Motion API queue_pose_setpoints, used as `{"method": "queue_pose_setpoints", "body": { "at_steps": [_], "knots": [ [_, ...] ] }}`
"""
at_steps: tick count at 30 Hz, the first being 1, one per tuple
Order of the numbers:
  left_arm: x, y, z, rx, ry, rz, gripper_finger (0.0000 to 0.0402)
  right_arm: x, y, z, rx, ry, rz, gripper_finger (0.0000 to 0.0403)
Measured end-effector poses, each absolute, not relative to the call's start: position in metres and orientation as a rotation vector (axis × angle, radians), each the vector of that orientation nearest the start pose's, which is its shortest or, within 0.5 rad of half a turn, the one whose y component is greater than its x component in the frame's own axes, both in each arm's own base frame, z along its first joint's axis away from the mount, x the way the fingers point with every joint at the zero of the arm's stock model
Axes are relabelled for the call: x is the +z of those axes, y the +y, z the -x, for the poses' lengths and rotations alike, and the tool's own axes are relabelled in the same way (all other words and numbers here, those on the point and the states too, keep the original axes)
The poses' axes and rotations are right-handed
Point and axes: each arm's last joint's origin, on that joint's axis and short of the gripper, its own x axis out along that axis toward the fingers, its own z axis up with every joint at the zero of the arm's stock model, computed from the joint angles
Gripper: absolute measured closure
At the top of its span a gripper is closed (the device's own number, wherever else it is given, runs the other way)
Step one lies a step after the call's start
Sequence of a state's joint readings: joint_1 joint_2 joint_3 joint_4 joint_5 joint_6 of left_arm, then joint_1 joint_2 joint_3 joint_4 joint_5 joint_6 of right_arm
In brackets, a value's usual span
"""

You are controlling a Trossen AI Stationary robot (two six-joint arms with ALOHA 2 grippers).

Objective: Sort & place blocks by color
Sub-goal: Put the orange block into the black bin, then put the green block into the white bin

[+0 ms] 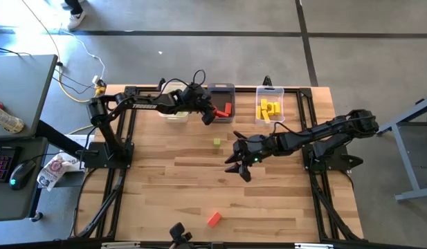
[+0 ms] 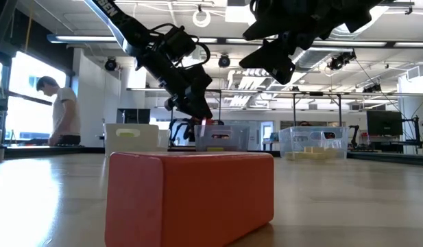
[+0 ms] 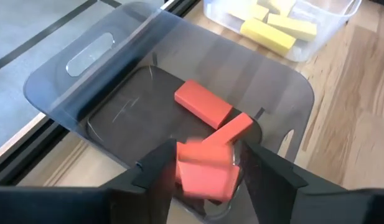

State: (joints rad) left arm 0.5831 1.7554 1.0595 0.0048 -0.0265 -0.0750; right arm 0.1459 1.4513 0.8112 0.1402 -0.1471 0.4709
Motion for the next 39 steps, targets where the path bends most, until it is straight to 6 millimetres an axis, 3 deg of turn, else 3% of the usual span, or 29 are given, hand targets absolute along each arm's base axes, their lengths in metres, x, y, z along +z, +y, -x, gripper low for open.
{"method": "queue_pose_setpoints", "body": {
  "at_steps": [10, 17, 24, 31, 39],
  "knots": [
    [0.206, 0.206, -0.312, 0.586, 0.721, 0.291, 0.0167, 0.221, 0.047, -0.302, 0.124, 0.548, -0.436, 0.0210],
    [0.238, 0.206, -0.314, 0.546, 0.864, 0.258, 0.0159, 0.221, 0.043, -0.303, 0.013, 0.512, -0.328, 0.0210],
    [0.268, 0.197, -0.301, 0.521, 0.883, 0.208, 0.0158, 0.222, 0.041, -0.303, -0.041, 0.492, -0.250, 0.0210],
    [0.303, 0.174, -0.274, 0.510, 0.892, 0.203, 0.0158, 0.229, 0.039, -0.307, -0.023, 0.406, -0.185, 0.0201],
    [0.341, 0.129, -0.240, 0.452, 0.895, 0.201, 0.0158, 0.235, 0.021, -0.311, -0.065, 0.332, -0.167, 0.0163]
  ]
}}
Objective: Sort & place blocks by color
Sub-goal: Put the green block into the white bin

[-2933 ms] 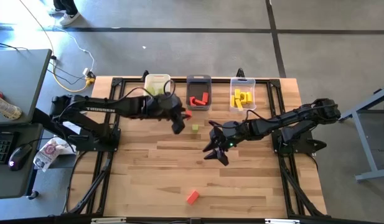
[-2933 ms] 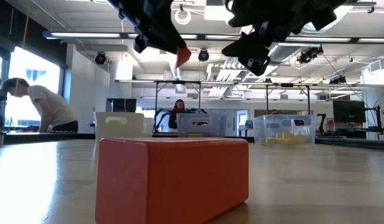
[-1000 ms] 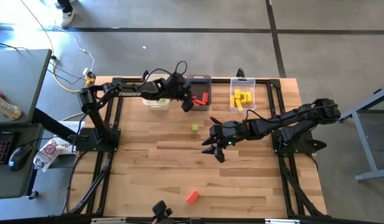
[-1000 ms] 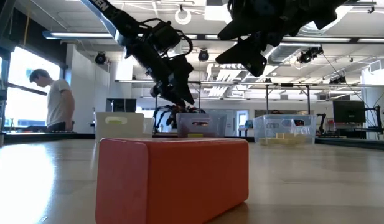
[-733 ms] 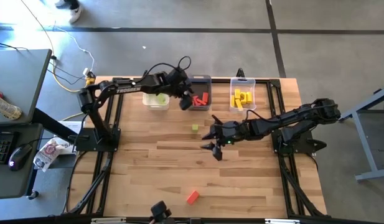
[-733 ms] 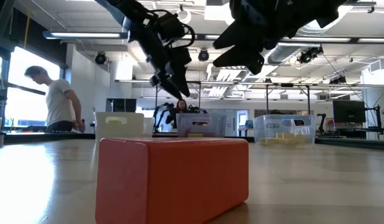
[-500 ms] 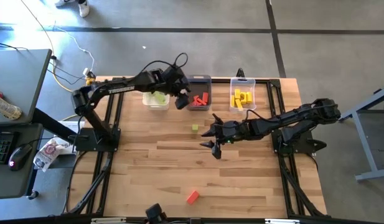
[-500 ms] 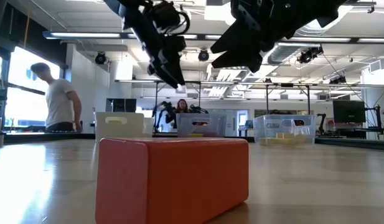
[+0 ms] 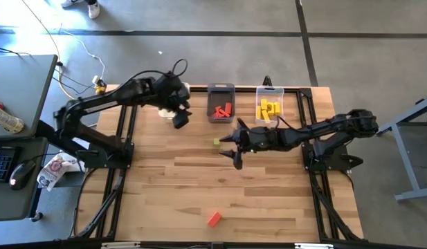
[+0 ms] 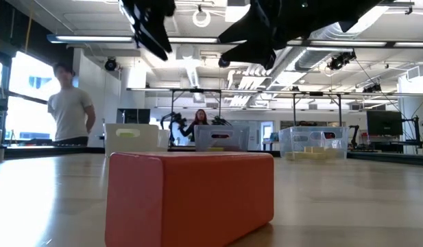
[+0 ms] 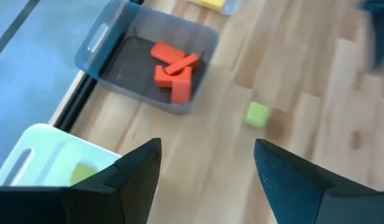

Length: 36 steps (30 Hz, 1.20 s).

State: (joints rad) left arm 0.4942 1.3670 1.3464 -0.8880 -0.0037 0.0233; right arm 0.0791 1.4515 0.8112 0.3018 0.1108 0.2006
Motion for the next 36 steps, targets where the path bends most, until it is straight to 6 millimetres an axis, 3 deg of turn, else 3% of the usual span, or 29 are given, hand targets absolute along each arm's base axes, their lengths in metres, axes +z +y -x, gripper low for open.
{"method": "queue_pose_setpoints", "body": {
  "at_steps": [6, 11, 18, 27, 36],
  "knots": [
    [0.361, 0.092, -0.221, 0.397, 0.860, 0.222, 0.0158, 0.240, -0.001, -0.313, -0.124, 0.280, -0.180, 0.0162],
    [0.362, 0.066, -0.209, 0.338, 0.851, 0.238, 0.0158, 0.241, -0.015, -0.314, -0.162, 0.262, -0.151, 0.0162],
    [0.338, 0.043, -0.198, 0.333, 0.870, 0.274, 0.0158, 0.245, -0.024, -0.314, -0.176, 0.234, -0.125, 0.0162],
    [0.297, 0.027, -0.203, 0.299, 0.874, 0.307, 0.0158, 0.268, -0.029, -0.323, -0.148, 0.223, -0.071, 0.0162],
    [0.268, 0.018, -0.204, 0.285, 0.907, 0.336, 0.0158, 0.247, -0.031, -0.345, -0.143, 0.402, -0.050, 0.0162]
  ]
}}
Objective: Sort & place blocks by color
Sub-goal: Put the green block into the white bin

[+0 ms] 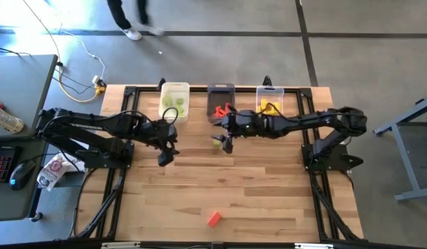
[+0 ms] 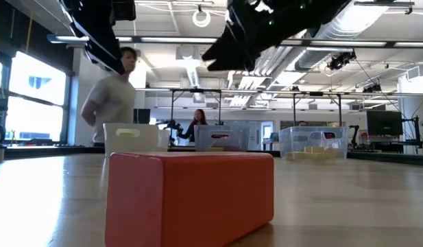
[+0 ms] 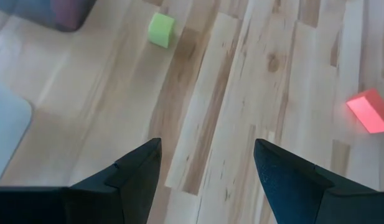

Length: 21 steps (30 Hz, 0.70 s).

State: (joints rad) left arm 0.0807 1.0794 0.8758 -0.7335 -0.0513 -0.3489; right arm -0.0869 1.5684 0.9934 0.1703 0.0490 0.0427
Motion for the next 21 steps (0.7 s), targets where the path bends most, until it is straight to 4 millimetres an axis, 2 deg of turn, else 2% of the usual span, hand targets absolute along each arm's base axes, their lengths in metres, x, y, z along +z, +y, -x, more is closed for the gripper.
{"method": "queue_pose_setpoints", "body": {
  "at_steps": [8, 14, 21],
  "knots": [
    [0.263, 0.015, -0.203, 0.278, 0.919, 0.347, 0.0158, 0.210, -0.040, -0.365, -0.105, 0.609, -0.079, 0.0162],
    [0.263, 0.015, -0.203, 0.278, 0.920, 0.347, 0.0158, 0.184, -0.041, -0.370, -0.080, 0.710, -0.075, 0.0162],
    [0.263, 0.015, -0.204, 0.279, 0.917, 0.346, 0.0158, 0.170, -0.041, -0.371, -0.081, 0.766, -0.082, 0.0162]
  ]
}}
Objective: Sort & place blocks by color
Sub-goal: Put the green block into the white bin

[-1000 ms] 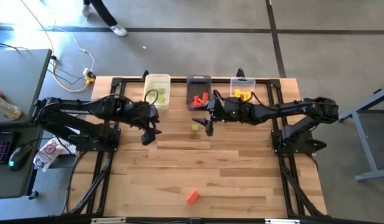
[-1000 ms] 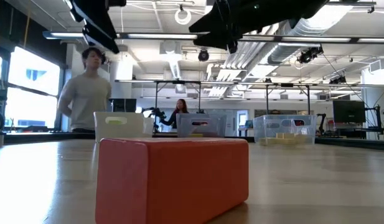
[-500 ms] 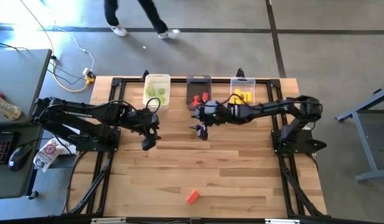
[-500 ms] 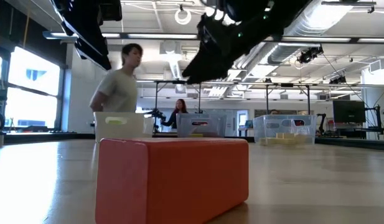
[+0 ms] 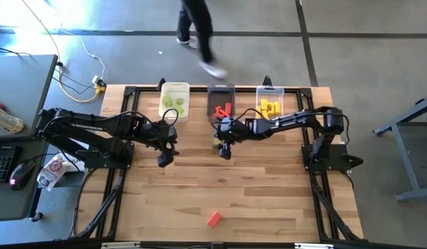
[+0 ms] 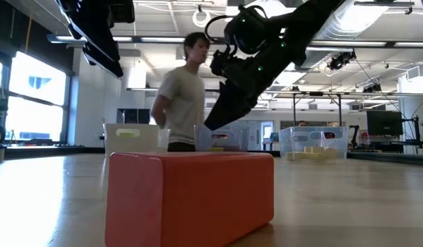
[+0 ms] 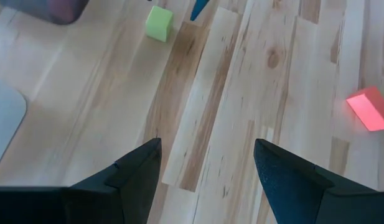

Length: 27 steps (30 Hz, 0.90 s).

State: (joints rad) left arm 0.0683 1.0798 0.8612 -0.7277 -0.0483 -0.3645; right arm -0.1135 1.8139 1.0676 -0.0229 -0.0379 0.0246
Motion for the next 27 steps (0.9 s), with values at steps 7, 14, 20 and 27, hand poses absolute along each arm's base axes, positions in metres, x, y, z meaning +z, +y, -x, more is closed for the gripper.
{"method": "queue_pose_setpoints", "body": {
  "at_steps": [7, 14, 20, 27],
  "knots": [
    [0.263, 0.015, -0.204, 0.279, 0.916, 0.346, 0.0158, 0.169, -0.043, -0.370, -0.122, 0.787, -0.069, 0.0162],
    [0.263, 0.015, -0.204, 0.279, 0.915, 0.346, 0.0158, 0.155, -0.048, -0.370, -0.148, 0.838, -0.091, 0.0162],
    [0.264, 0.015, -0.205, 0.278, 0.904, 0.346, 0.0158, 0.140, -0.051, -0.372, -0.164, 0.866, -0.093, 0.0162],
    [0.264, 0.016, -0.205, 0.277, 0.897, 0.347, 0.0158, 0.127, -0.055, -0.373, -0.168, 0.899, -0.102, 0.0162]
  ]
}}
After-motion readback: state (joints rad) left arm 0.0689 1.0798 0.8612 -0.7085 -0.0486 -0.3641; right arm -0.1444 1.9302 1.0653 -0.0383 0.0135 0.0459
